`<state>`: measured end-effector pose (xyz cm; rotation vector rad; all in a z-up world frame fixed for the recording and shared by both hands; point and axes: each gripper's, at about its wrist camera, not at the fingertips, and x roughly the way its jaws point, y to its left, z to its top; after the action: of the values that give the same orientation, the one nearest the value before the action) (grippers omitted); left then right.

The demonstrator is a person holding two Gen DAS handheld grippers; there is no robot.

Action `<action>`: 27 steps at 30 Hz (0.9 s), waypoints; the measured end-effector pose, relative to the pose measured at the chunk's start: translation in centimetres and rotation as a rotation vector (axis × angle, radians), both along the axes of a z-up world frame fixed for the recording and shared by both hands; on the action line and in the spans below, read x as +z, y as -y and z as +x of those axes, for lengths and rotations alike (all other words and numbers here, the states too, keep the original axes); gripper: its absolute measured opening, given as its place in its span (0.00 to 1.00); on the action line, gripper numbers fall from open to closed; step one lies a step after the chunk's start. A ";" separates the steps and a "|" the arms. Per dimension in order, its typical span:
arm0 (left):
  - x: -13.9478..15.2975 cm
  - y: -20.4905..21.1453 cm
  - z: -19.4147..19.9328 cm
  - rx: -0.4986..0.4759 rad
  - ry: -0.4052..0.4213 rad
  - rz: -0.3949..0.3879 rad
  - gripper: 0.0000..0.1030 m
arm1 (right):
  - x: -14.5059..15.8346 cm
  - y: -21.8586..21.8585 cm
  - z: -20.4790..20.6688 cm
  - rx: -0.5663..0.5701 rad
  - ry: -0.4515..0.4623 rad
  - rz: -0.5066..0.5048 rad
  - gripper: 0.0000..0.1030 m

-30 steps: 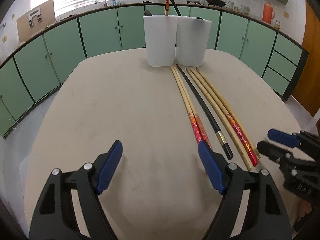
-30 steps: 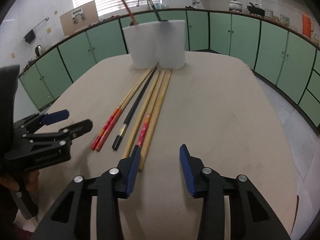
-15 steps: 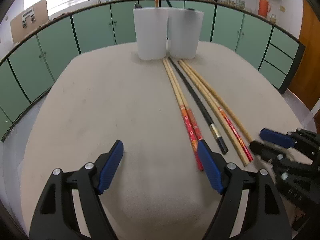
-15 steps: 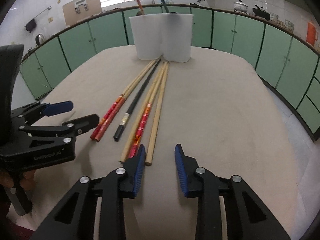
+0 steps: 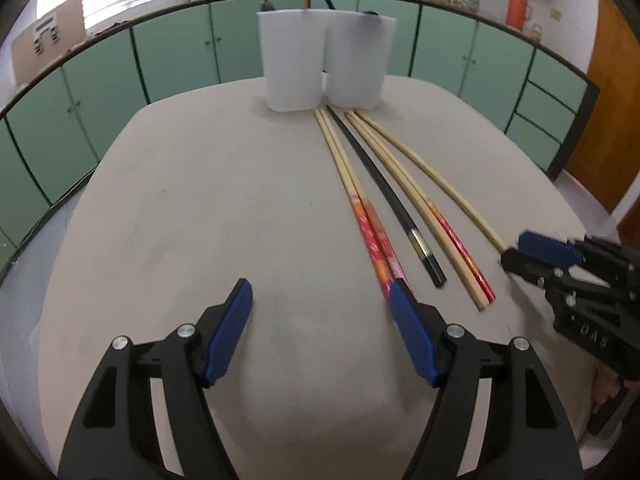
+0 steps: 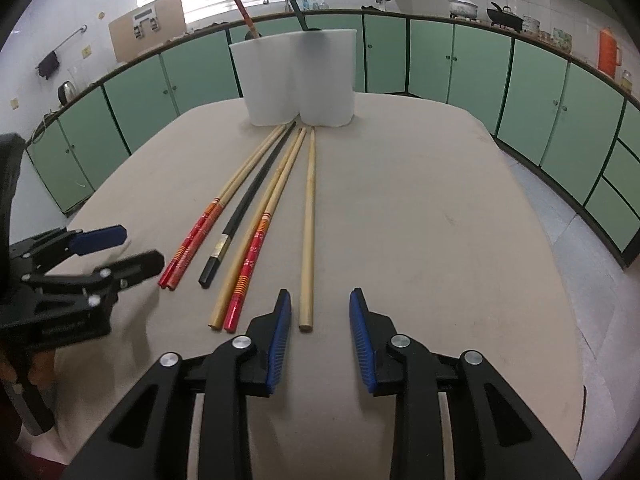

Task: Organize utensils
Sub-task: 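Move both tools back over the remaining chopsticks on the mat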

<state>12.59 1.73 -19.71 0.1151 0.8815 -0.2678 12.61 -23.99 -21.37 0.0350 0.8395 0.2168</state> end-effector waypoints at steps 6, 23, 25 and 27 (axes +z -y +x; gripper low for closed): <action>-0.4 0.8 -0.1 -0.023 -0.012 0.012 0.67 | 0.0 0.0 0.0 0.000 0.001 0.004 0.29; -0.4 0.2 0.2 0.008 -0.009 0.011 0.54 | -0.3 -0.5 -0.2 0.023 0.009 -0.022 0.26; -0.4 0.3 0.0 0.009 -0.001 0.017 0.40 | -0.3 -0.4 -0.2 0.019 0.009 -0.021 0.21; -0.3 0.6 -0.1 0.004 0.004 0.020 0.28 | -0.3 -0.3 -0.1 0.018 0.006 -0.011 0.10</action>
<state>12.47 1.18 -20.02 0.1324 0.8802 -0.2545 12.53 -23.68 -21.63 0.0167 0.8352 0.2287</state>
